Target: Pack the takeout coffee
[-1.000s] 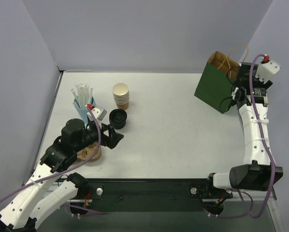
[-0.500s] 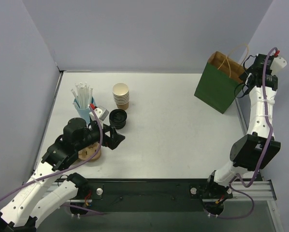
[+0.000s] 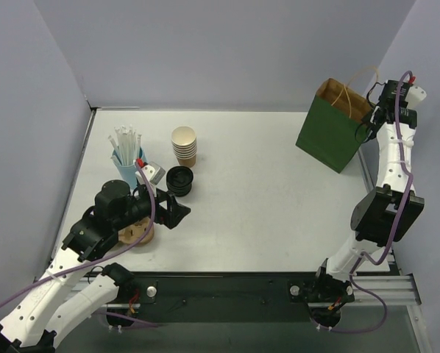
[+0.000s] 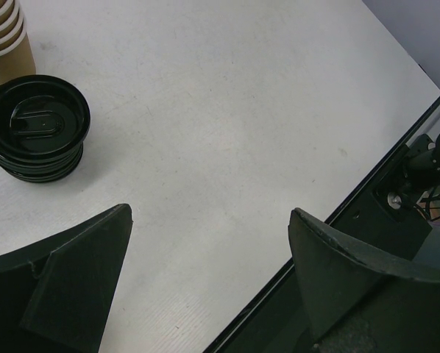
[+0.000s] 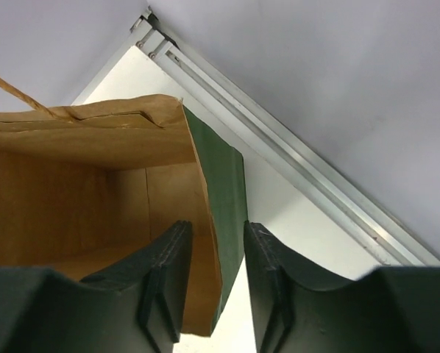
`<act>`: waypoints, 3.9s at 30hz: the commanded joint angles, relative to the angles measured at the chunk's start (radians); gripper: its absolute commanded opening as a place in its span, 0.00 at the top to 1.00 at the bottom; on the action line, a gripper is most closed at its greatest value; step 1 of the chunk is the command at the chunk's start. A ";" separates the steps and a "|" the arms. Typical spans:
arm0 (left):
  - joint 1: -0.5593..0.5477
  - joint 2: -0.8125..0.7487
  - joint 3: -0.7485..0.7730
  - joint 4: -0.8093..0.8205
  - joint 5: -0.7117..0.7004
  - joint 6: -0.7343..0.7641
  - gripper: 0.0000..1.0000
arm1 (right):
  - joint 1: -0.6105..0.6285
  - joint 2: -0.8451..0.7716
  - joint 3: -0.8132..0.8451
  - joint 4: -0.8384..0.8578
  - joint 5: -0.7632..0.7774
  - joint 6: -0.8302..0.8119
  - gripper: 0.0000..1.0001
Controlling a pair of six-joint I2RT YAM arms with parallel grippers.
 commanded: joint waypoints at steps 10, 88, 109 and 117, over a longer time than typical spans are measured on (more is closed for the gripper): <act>-0.001 -0.021 0.003 0.037 0.005 0.003 0.03 | 0.039 -0.051 0.043 -0.015 -0.116 -0.010 1.00; 0.089 0.198 0.122 0.000 -0.403 0.019 0.10 | 0.661 -0.396 -0.327 0.146 -0.138 -0.001 0.22; 0.108 0.962 0.747 0.041 -0.272 0.302 0.30 | 0.872 -0.586 -0.604 0.160 -0.248 -0.006 0.23; 0.116 1.054 0.787 0.059 -0.272 0.323 0.36 | 0.878 -0.603 -0.629 0.160 -0.242 -0.023 0.23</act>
